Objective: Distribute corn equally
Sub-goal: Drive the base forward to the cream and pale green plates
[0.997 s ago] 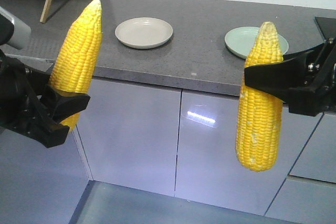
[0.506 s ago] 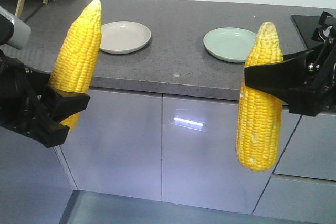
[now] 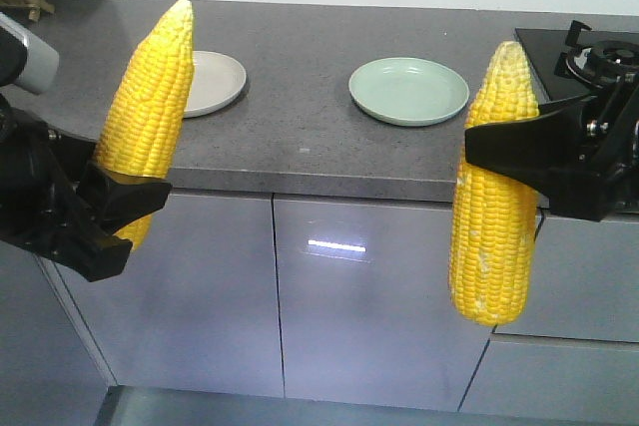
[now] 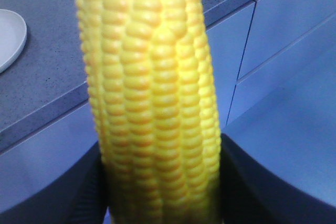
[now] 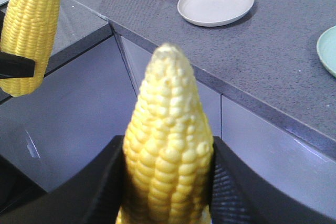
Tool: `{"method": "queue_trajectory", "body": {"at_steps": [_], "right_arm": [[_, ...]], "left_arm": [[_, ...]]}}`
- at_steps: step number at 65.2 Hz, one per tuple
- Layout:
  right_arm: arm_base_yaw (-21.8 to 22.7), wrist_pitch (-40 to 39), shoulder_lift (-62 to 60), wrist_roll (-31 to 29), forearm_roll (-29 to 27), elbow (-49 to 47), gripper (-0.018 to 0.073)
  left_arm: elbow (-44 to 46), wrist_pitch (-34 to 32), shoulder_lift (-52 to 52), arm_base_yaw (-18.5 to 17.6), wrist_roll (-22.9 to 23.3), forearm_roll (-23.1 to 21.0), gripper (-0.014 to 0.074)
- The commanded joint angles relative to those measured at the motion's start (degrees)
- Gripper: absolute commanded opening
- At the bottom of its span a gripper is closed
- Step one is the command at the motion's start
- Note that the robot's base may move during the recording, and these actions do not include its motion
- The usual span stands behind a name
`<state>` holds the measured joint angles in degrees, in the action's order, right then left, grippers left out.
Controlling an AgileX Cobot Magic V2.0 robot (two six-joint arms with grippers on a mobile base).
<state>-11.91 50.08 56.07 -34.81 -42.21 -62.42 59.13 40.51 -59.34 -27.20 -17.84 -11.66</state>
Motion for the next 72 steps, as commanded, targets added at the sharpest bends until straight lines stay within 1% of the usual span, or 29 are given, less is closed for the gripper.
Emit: {"method": "queue_trajectory", "body": {"at_steps": [1, 72], "right_arm": [[0.16, -2.59, -0.79, -0.53, -2.19, -1.45, 0.0194], [0.16, -2.59, -0.79, -0.53, -2.19, -1.45, 0.0194]], "left_arm": [[1.37, -3.68, 1.0, -0.04, 0.55, -0.81, 0.0302], [1.37, -3.68, 1.0, -0.04, 0.55, -0.81, 0.0302]]}}
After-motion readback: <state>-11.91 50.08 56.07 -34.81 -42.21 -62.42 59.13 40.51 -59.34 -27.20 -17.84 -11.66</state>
